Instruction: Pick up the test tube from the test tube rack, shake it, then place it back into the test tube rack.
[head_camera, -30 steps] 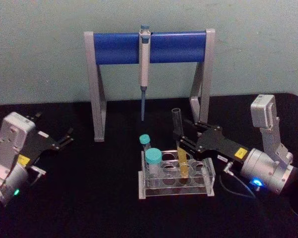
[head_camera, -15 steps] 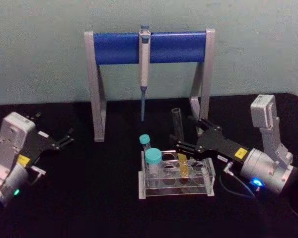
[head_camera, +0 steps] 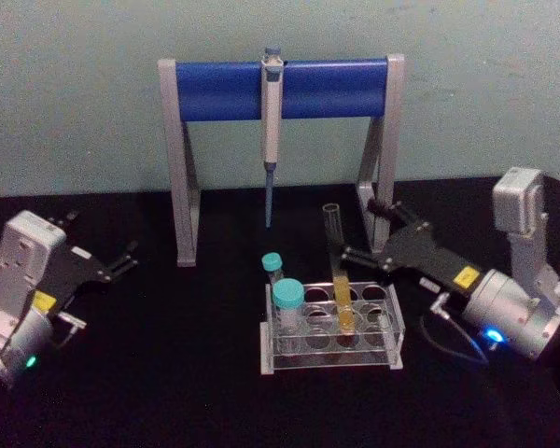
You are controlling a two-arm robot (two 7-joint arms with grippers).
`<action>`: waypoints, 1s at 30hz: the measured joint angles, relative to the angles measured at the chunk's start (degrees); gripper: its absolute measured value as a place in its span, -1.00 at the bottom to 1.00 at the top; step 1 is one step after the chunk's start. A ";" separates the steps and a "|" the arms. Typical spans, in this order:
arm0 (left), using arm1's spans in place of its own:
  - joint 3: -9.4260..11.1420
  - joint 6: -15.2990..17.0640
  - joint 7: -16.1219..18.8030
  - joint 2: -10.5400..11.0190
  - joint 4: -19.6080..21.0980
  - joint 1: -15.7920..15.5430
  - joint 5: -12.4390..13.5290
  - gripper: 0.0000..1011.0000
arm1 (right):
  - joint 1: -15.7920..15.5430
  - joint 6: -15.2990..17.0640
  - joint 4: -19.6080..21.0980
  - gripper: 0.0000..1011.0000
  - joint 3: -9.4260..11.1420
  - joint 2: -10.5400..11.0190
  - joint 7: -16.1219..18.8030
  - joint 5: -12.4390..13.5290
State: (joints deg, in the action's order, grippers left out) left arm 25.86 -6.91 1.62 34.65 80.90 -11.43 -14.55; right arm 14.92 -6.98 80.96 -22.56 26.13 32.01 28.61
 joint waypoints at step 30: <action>0.00 0.00 0.00 0.00 0.00 0.00 0.00 0.98 | -5.78 14.16 5.11 0.98 7.61 -7.15 -32.45 -21.40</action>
State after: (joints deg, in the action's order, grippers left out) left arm 25.86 -6.91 1.62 34.65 80.90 -11.43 -14.55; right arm 9.14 7.18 86.07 -14.95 18.99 -0.43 7.21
